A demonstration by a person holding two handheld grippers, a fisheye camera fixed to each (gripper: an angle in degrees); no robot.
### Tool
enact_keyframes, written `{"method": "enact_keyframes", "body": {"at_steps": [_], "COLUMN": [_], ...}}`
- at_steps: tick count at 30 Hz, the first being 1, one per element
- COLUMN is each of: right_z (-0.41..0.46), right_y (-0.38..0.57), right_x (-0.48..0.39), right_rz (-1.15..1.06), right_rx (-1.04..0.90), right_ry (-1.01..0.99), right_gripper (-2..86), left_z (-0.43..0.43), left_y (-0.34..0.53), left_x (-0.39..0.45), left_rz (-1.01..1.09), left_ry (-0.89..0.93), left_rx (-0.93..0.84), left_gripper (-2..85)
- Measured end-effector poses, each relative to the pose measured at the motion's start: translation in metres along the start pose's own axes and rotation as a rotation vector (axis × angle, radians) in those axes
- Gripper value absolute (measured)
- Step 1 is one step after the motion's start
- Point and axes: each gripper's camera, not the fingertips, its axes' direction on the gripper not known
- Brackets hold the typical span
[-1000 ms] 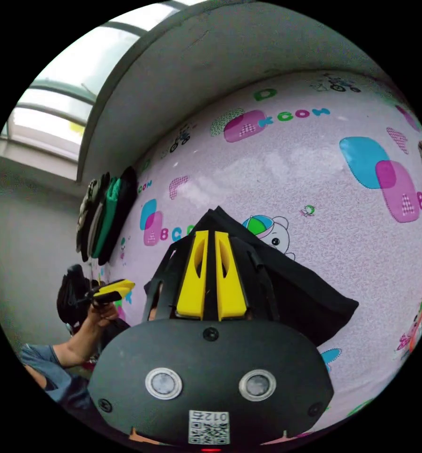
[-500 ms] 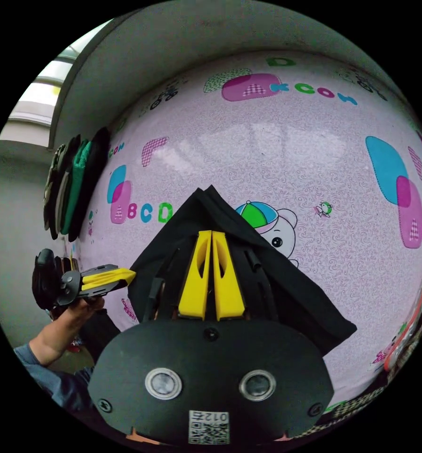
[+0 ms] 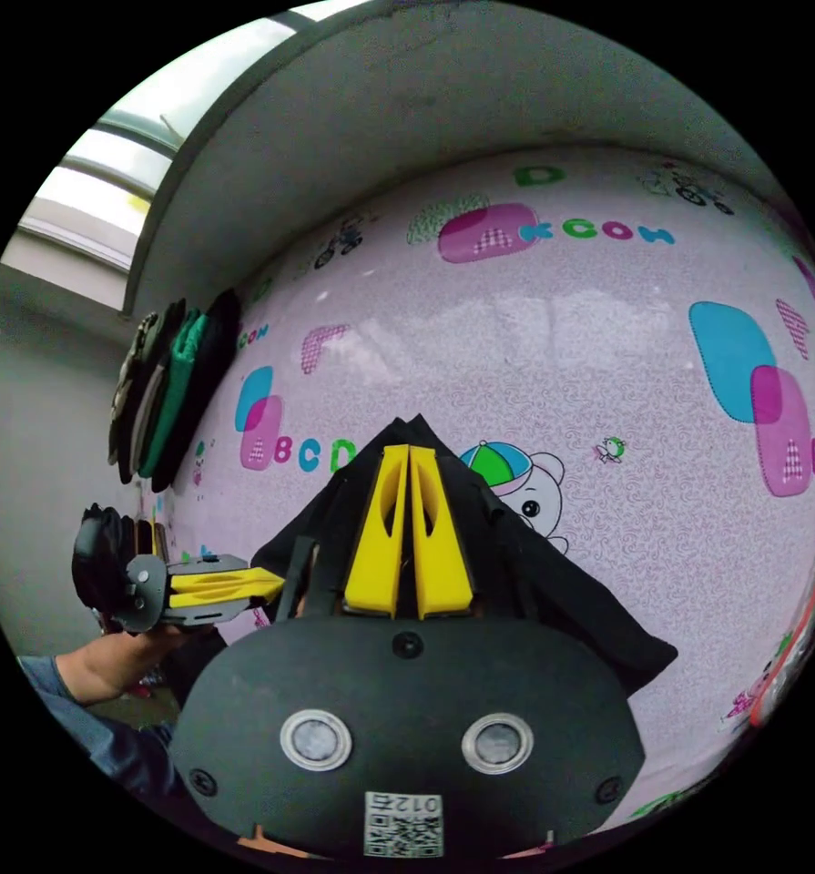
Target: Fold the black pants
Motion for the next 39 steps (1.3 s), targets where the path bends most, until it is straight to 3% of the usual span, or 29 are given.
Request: {"method": "enact_keyframes", "body": {"at_steps": [4, 9, 14, 19, 24, 30, 36, 39], "right_z": [0.023, 0.023, -0.012, -0.009, 0.017, 0.016, -0.011, -0.003], "right_y": [-0.006, 0.002, 0.045, 0.13, 0.168, 0.187, 0.245, 0.281], "right_x": [0.016, 0.034, 0.051, 0.072, 0.105, 0.148, 0.208, 0.231], "right_rz": [0.033, 0.064, 0.016, -0.015, 0.03, 0.12, 0.384, 0.499], "right_rx": [-0.085, -0.056, 0.014, -0.13, -0.241, -0.184, -0.059, -0.088], "right_ry": [0.077, 0.093, -0.061, -0.288, -0.144, -0.176, -0.39, -0.456], "right_gripper": [-0.8, -0.9, -0.8, -0.8, -0.8, -0.5, 3.6, 6.3], "left_z": [0.015, 0.02, -0.005, -0.002, 0.024, 0.034, 0.007, 0.003], "left_y": [-0.005, -0.015, -0.018, -0.021, -0.027, -0.039, -0.038, -0.029], "left_x": [0.004, -0.001, 0.012, 0.034, 0.037, 0.017, -0.044, -0.077], "left_rz": [0.031, 0.043, 0.11, 0.268, 0.33, 0.248, -0.03, -0.159], "left_ry": [-0.043, -0.019, -0.048, 0.007, -0.097, -0.055, 0.176, 0.254], "left_rx": [-0.065, -0.079, -0.029, -0.061, -0.169, -0.163, -0.048, -0.018], "left_gripper": [0.3, 0.3, 0.5, 0.4, 0.1, 0.0, 1.1, 2.7]}}
